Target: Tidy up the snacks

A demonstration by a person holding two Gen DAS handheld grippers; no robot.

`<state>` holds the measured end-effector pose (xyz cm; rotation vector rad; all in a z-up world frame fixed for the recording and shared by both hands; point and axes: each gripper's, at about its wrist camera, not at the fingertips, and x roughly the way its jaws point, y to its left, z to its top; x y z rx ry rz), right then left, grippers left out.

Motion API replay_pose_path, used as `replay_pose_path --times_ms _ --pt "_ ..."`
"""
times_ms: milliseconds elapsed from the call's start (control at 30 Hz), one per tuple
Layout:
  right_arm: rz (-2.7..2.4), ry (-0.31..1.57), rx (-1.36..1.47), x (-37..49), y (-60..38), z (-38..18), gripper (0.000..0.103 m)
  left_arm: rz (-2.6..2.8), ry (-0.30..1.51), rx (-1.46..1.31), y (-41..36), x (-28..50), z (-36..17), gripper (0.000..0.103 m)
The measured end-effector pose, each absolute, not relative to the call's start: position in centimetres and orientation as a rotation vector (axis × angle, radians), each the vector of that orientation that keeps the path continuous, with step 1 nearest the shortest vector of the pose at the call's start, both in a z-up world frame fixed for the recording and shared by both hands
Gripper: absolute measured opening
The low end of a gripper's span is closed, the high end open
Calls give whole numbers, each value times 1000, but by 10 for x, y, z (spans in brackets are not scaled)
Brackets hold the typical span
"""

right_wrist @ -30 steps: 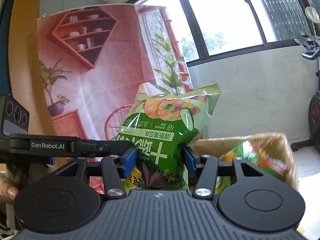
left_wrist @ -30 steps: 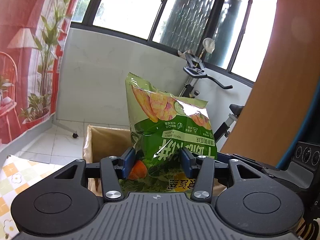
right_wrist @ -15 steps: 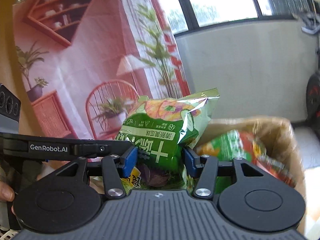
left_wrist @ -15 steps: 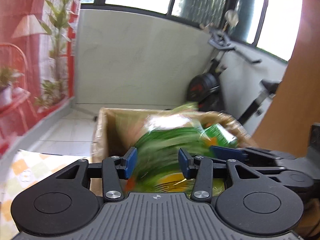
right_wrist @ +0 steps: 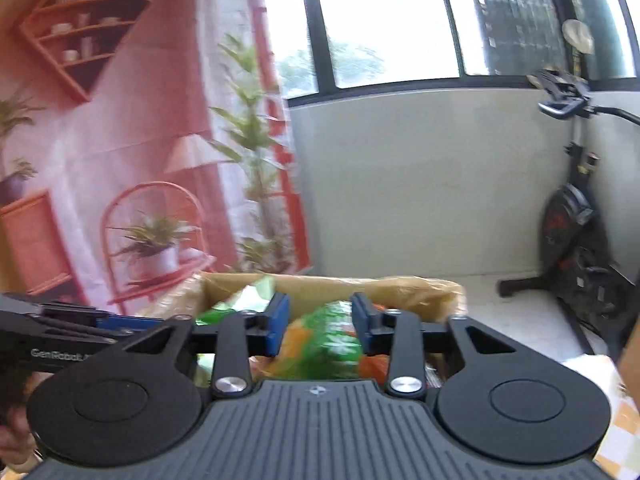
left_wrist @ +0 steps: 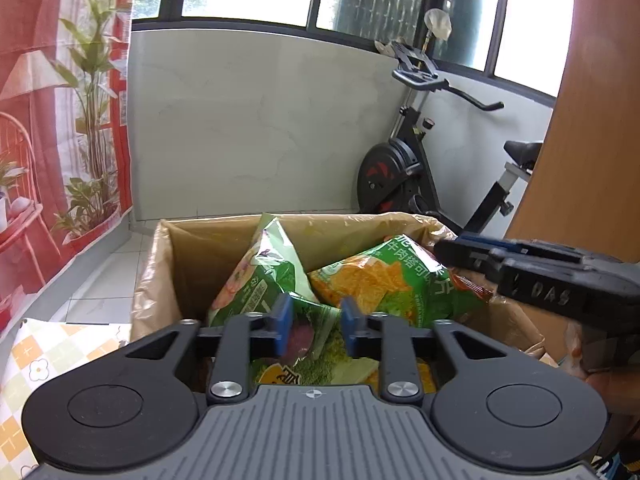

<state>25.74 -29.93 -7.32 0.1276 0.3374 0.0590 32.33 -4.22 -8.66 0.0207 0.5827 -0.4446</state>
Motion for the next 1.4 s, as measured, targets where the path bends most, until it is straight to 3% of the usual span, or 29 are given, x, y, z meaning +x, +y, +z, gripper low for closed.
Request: replay_pose_path --times_ms 133,433,667,800,967,1100,1167,1267,1300,1400 --pt "51 430 100 271 -299 -84 15 -450 652 62 -55 335 -95 14" --pt "55 552 108 294 -297 -97 16 -396 783 30 -49 360 -108 14" --pt "46 591 175 297 -304 -100 16 -388 719 94 -51 340 -97 15" --pt "21 561 178 285 -304 -93 17 -378 640 144 -50 318 -82 34" --pt "19 526 170 263 -298 -80 17 -362 554 147 -43 291 -63 42" --pt "22 506 120 241 -284 -70 18 -347 498 132 -38 266 -53 61" --pt "21 498 98 230 -276 -66 18 -338 475 127 -34 254 -49 66" --pt "18 485 90 214 -266 -61 32 -328 452 111 -30 235 -45 78" --pt "16 479 90 208 -262 -58 42 -329 442 105 -27 229 -44 82" --pt "11 457 91 191 -254 -53 61 -322 407 107 -23 210 -39 89"
